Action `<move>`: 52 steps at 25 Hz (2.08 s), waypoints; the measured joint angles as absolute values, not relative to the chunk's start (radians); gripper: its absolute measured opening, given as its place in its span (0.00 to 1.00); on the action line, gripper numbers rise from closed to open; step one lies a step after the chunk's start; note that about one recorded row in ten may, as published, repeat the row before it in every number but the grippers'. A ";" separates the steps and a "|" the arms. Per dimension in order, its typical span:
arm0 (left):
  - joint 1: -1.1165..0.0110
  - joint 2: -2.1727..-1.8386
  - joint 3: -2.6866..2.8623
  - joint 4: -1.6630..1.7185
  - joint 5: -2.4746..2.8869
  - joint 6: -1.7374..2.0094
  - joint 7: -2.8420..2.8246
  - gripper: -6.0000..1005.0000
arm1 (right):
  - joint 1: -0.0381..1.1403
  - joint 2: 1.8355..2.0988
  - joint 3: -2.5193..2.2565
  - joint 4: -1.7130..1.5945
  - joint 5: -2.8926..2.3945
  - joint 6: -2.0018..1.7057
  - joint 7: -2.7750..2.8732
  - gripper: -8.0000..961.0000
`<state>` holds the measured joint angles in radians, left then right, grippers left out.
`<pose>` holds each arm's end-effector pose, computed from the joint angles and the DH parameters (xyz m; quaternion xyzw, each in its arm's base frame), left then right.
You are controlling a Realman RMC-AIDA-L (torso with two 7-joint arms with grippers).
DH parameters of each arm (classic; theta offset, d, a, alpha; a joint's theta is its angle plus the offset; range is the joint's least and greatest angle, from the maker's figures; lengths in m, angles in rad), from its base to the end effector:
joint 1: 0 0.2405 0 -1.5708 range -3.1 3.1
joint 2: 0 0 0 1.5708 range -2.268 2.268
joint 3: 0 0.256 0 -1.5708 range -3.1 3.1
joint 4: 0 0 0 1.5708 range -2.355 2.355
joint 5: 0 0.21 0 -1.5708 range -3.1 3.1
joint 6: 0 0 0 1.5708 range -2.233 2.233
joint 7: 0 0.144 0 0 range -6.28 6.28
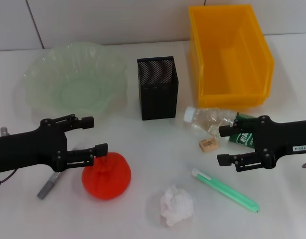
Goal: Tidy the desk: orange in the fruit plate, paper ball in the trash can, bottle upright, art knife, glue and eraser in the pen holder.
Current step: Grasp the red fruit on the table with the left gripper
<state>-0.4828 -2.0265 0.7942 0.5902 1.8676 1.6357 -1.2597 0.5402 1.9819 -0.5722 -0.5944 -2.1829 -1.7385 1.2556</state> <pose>-0.2674 0.3107 0.0045 -0.9427 -0.1686 -0.2693 0.1018 0.2868 0.3090 0.0289 -0.9616 0.1682 0.2026 0.0778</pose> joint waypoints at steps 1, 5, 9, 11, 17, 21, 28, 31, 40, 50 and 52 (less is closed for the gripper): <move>-0.486 -2.027 0.796 0.589 1.868 1.635 -1.261 0.83 | 0.540 1.982 -0.572 -0.595 -2.183 -1.738 1.255 0.82; -0.493 -2.027 0.802 0.589 1.868 1.632 -1.262 0.83 | 0.540 1.982 -0.572 -0.594 -2.183 -1.735 1.249 0.82; -0.536 -2.040 0.831 0.594 1.914 1.609 -1.274 0.82 | 0.542 1.982 -0.574 -0.594 -2.183 -1.735 1.249 0.82; -0.540 -2.041 0.831 0.595 1.915 1.609 -1.276 0.79 | 0.540 1.983 -0.574 -0.594 -2.183 -1.735 1.249 0.82; -0.554 -2.042 0.833 0.597 1.937 1.612 -1.285 0.74 | 0.539 1.983 -0.574 -0.592 -2.183 -1.735 1.249 0.82; -0.555 -2.044 0.827 0.597 1.937 1.608 -1.282 0.75 | 0.538 1.983 -0.574 -0.592 -2.183 -1.729 1.249 0.82; -0.550 -2.047 0.828 0.597 1.937 1.599 -1.268 0.81 | 0.538 1.985 -0.574 -0.592 -2.183 -1.727 1.249 0.82; -0.562 -2.059 0.852 0.597 1.984 1.542 -1.275 0.82 | 0.538 1.986 -0.574 -0.592 -2.183 -1.727 1.249 0.82; -0.567 -2.063 0.896 0.597 2.019 1.495 -1.316 0.81 | 0.538 1.987 -0.574 -0.593 -2.183 -1.710 1.247 0.82; -0.561 -2.064 0.935 0.596 2.068 1.473 -1.313 0.78 | 0.538 1.987 -0.574 -0.592 -2.183 -1.699 1.244 0.82; -0.562 -2.064 0.944 0.601 2.069 1.469 -1.312 0.74 | 0.538 1.987 -0.574 -0.592 -2.183 -1.699 1.244 0.82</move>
